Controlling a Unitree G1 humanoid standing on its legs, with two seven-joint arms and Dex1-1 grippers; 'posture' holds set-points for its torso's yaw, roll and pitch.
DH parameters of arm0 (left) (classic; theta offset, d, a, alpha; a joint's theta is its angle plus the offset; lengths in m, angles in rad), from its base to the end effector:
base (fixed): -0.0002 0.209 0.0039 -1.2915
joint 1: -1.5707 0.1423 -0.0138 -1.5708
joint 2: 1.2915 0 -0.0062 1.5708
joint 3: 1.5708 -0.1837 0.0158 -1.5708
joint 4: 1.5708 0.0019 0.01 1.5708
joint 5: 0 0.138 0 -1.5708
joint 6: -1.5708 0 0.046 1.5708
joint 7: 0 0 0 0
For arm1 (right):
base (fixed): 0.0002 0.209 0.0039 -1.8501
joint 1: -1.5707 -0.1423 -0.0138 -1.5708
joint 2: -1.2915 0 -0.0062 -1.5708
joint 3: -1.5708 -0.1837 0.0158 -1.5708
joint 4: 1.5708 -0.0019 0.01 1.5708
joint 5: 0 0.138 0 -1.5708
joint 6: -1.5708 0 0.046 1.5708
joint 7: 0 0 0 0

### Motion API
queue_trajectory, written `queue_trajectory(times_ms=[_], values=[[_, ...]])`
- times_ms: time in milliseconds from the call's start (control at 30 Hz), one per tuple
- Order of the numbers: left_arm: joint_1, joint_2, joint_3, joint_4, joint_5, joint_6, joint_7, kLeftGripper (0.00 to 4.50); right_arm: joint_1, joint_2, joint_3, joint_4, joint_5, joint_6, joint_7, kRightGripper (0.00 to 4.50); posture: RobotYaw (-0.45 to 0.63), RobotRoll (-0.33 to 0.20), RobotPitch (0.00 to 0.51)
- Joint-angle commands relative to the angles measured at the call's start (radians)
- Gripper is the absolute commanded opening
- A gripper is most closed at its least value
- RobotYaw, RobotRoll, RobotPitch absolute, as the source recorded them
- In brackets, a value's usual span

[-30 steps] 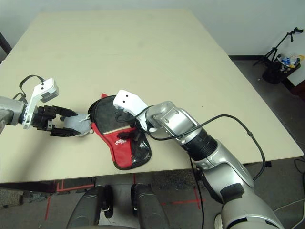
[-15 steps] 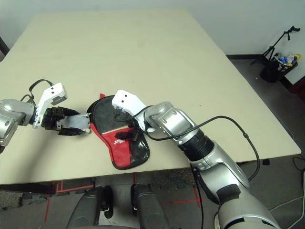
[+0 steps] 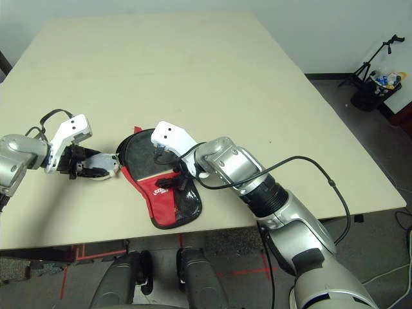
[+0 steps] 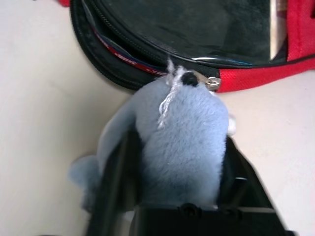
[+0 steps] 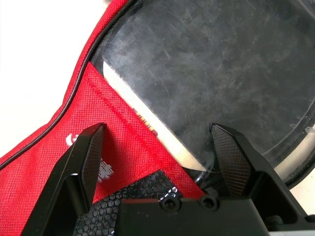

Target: Store the ping-pong paddle in its case and zip it.

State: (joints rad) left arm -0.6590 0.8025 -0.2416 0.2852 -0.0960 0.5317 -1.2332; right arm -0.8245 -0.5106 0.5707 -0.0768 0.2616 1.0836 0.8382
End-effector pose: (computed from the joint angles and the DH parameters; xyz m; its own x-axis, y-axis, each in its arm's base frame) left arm 0.3002 0.2620 0.1780 0.3968 -0.6149 -0.6815 0.8854 0.4522 0.1075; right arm 0.2870 -0.1115 0.1751 0.2823 0.6396 -0.7150 -0.9344 0.3520 -0.0542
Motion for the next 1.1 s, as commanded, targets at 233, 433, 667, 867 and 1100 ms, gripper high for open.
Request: queue_trajectory(times_ms=[233, 433, 667, 867, 1100], values=[[-0.102, -0.104, -0.026, 0.233, 0.098, -0.059, 0.107, 0.65, 0.019, 0.012, 0.022, 0.005, -0.014, 0.017, 0.008, 4.50, -0.06, 0.000, 0.186], [-0.195, -0.174, -0.016, 0.405, 0.153, -0.132, 0.189, 0.65, 0.013, 0.023, 0.022, 0.014, -0.023, 0.014, 0.013, 4.50, -0.06, 0.000, 0.188], [-0.284, -0.223, -0.040, 0.594, 0.230, -0.239, 0.249, 0.64, 0.011, 0.036, 0.021, 0.026, -0.036, 0.008, 0.017, 4.50, -0.06, 0.000, 0.188], [-0.262, -0.203, -0.083, 0.584, 0.297, -0.290, 0.233, 0.63, 0.013, 0.041, 0.017, 0.036, -0.046, -0.001, 0.014, 4.50, -0.06, 0.000, 0.186], [-0.203, -0.131, -0.130, 0.488, 0.398, -0.367, 0.282, 0.63, 0.015, 0.046, 0.018, 0.053, -0.054, -0.014, 0.010, 4.50, -0.06, 0.000, 0.184]])
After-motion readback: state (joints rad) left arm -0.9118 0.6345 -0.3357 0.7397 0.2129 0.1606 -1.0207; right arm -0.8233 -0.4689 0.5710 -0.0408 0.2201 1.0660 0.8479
